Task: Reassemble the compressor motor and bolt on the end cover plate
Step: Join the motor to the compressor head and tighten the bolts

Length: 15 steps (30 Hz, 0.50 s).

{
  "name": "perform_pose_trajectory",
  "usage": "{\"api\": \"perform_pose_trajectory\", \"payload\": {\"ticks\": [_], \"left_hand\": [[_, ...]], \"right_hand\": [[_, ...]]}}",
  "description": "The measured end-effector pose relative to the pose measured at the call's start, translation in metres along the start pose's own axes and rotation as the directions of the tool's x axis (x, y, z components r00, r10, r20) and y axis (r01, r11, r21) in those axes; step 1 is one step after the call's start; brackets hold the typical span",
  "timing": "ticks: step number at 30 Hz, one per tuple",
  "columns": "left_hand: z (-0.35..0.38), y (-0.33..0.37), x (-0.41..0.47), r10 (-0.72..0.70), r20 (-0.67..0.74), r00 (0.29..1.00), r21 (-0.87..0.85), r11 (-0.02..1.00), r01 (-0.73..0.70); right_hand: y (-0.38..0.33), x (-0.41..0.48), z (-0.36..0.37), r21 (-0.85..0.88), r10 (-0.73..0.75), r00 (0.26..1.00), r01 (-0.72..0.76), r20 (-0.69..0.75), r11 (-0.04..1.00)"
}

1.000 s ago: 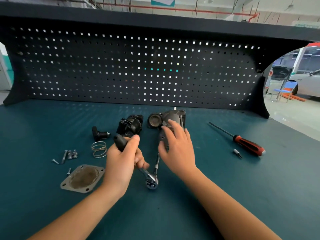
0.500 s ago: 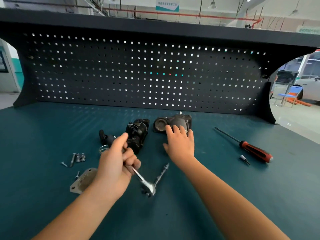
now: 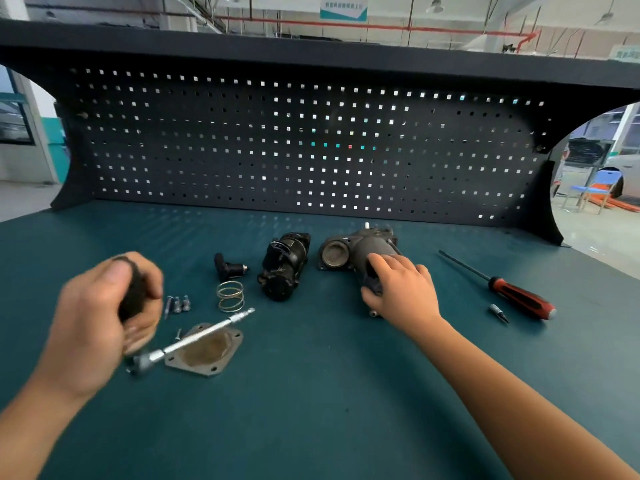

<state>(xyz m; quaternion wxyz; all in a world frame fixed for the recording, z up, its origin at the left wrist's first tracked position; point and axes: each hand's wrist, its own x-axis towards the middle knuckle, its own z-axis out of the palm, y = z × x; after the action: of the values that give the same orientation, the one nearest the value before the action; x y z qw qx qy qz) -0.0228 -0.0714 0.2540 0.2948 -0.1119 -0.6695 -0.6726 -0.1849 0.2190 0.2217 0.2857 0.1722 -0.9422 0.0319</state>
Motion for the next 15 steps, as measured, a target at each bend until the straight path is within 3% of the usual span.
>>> {"api": "perform_pose_trajectory", "payload": {"ticks": [2,4,6,10,13,15], "left_hand": [[-0.026,-0.008,-0.001,0.166,0.007,0.986,0.305,0.939,-0.16],[-0.045,-0.014,-0.001,0.291,0.123,0.949,0.611,0.731,-0.303],[-0.056,-0.021,0.001,0.319,0.194,0.928,0.792,0.508,-0.34],[-0.078,-0.039,0.012,0.276,0.176,0.945,0.925,0.283,-0.255],[-0.101,-0.059,0.021,0.075,0.192,0.978,0.942,0.266,-0.206],[-0.109,-0.07,0.023,-0.036,0.257,0.966,0.953,0.175,-0.247]], "right_hand": [[0.002,0.001,-0.002,0.02,0.009,1.0,-0.009,0.004,1.0],[0.003,0.006,-0.004,0.021,0.039,0.999,-0.04,0.024,0.999],[0.003,0.009,-0.005,-0.023,0.065,0.996,-0.064,0.056,0.998],[0.002,0.008,-0.003,-0.067,0.193,0.972,-0.186,0.131,0.98],[-0.001,0.009,-0.003,-0.075,0.211,0.969,-0.203,0.127,0.976],[-0.004,0.01,-0.005,-0.086,0.212,0.97,-0.202,0.119,0.976]]}}
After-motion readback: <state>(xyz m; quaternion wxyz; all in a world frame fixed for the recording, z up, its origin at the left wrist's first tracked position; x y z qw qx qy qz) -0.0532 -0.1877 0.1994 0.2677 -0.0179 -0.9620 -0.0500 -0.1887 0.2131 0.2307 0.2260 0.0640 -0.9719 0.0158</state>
